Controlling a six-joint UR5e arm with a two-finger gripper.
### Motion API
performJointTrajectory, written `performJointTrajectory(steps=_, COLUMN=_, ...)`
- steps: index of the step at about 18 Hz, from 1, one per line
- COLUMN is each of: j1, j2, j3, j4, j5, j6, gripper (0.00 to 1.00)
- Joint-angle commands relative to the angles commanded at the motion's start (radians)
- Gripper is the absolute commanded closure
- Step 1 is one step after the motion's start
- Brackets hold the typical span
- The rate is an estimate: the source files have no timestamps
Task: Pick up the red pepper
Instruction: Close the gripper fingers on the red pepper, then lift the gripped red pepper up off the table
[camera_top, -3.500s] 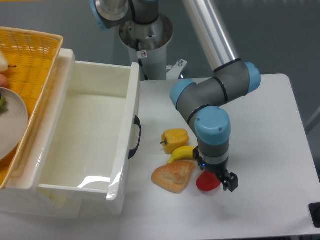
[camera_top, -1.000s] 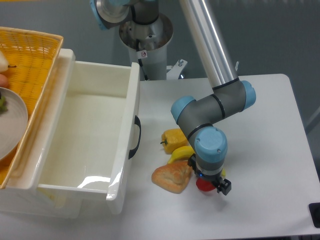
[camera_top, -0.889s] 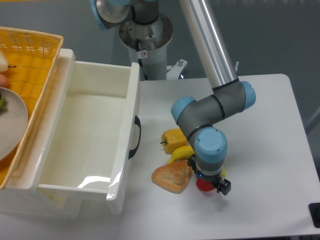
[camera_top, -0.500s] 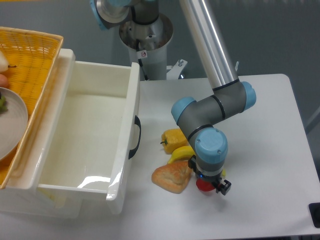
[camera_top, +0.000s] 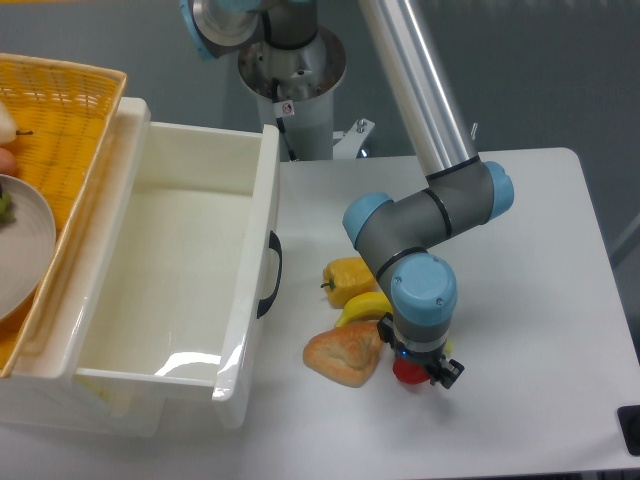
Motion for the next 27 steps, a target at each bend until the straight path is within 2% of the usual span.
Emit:
performJointTrajectory(steps=3, j1=0.002, j2=0.025, j3=0.0, j4=-0.003, j5=-0.005, j6=0.089, gripper=0.62)
performJointTrajectory(steps=7, j1=0.014, j2=0.04, j3=-0.005, j4=-0.014, j5=-0.075, j6=0.103, gripper=0.62)
performJointTrajectory(steps=13, j1=0.021, j2=0.087, j3=0.003, j4=-0.1, j5=-0.089, j6=0.133, gripper=0.62)
performJointTrajectory(steps=16, j1=0.026, j2=0.112, j3=0.003, j4=-0.124, j5=-0.104, j6=0.173, gripper=0.62)
performJointTrajectory(steps=18, j1=0.031, j2=0.129, j3=0.003, j4=-0.152, j5=-0.159, j6=0.18, gripper=0.62)
performJointTrajectory(steps=20, j1=0.032, j2=0.152, j3=0.0, j4=-0.192, j5=-0.164, j6=0.18, gripper=0.62)
performJointTrajectory(steps=24, j1=0.038, j2=0.248, j3=-0.006, j4=-0.308, j5=-0.166, j6=0.204, gripper=0.62)
performJointTrajectory(steps=27, j1=0.043, j2=0.293, j3=-0.018, j4=-0.351, j5=-0.163, j6=0.268, gripper=0.62)
